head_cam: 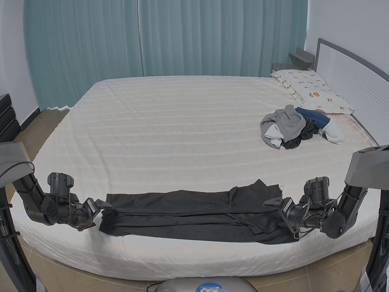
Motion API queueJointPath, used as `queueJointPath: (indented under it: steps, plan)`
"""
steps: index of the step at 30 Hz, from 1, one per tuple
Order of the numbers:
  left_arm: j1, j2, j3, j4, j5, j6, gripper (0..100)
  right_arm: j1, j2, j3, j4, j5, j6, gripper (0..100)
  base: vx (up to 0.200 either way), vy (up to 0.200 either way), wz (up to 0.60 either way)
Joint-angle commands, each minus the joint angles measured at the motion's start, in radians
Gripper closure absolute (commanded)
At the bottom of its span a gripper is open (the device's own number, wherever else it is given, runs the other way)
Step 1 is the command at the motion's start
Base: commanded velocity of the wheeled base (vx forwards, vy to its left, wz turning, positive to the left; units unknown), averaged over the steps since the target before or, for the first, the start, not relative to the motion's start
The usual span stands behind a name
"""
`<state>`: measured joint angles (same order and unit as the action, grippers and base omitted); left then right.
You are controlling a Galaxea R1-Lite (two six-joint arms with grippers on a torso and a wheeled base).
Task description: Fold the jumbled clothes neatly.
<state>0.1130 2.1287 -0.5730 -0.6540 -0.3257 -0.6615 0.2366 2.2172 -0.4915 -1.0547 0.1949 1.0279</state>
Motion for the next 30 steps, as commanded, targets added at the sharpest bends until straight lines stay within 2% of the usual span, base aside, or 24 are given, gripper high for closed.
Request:
queueJointPath:
  steps: [1,7,13,18,26,30]
  plan:
    - [0.011,0.004,-0.031,-0.001,-0.009,-0.029,0,0.035,-0.008,-0.03,0.045,-0.026,0.012,0,0.0,0.0,0.0]
    - [0.01,0.031,-0.056,0.001,-0.007,-0.038,0,0.061,0.009,-0.047,0.094,-0.037,0.017,0,0.0,0.0,0.0]
    - [0.008,0.036,-0.057,-0.001,-0.007,-0.036,0,0.073,-0.039,-0.036,0.105,-0.083,0.014,0,0.0,0.0,0.0]
    - [0.008,0.039,-0.061,-0.001,-0.007,-0.036,0,0.113,-0.045,-0.042,0.199,-0.1,0.014,0,0.0,0.0,0.0]
    - [0.002,0.048,-0.065,0.001,0.007,-0.035,0,0.109,-0.039,-0.044,0.206,-0.106,0.011,0,0.0,0.0,0.0]
    - [-0.003,0.048,-0.065,0.001,0.007,-0.035,0,0.112,-0.037,-0.044,0.205,-0.106,0.011,0,-0.2,0.0,0.0]
